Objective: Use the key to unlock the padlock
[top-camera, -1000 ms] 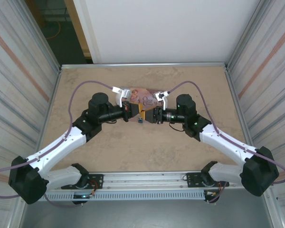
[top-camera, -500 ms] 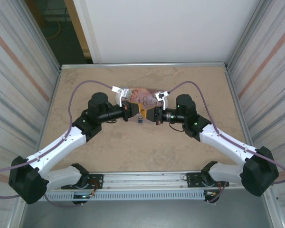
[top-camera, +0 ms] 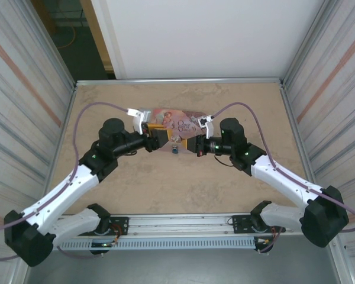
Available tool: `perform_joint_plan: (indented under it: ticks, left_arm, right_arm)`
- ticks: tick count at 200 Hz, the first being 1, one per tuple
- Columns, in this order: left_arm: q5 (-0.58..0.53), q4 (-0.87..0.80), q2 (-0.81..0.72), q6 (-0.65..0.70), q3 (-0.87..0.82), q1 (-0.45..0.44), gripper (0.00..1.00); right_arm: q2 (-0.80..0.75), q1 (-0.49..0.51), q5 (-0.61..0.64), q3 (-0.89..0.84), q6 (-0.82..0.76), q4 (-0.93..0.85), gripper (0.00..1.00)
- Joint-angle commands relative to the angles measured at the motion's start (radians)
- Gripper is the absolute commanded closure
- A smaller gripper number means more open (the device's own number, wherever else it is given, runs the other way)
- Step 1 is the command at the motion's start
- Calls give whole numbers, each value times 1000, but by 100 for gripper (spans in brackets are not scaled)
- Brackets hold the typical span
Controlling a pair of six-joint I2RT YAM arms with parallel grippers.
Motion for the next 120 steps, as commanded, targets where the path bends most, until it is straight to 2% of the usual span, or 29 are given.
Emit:
perform_joint_plan:
  ticks: [1, 24, 62, 120]
  left_arm:
    - [-122, -99, -64, 57, -59, 3, 35]
    - [-176, -123, -107, 57, -146, 3, 28]
    - [-188, -97, -108, 34, -269, 3, 24]
    - [-140, 122, 60, 27, -359, 12, 20]
  right_arm:
    - [11, -37, 48, 26, -23, -74, 100]
    - [47, -80, 39, 7, 11, -62, 100]
    - [137, -137, 11, 5, 47, -35, 100]
    - [274, -223, -12, 12, 96, 20, 100]
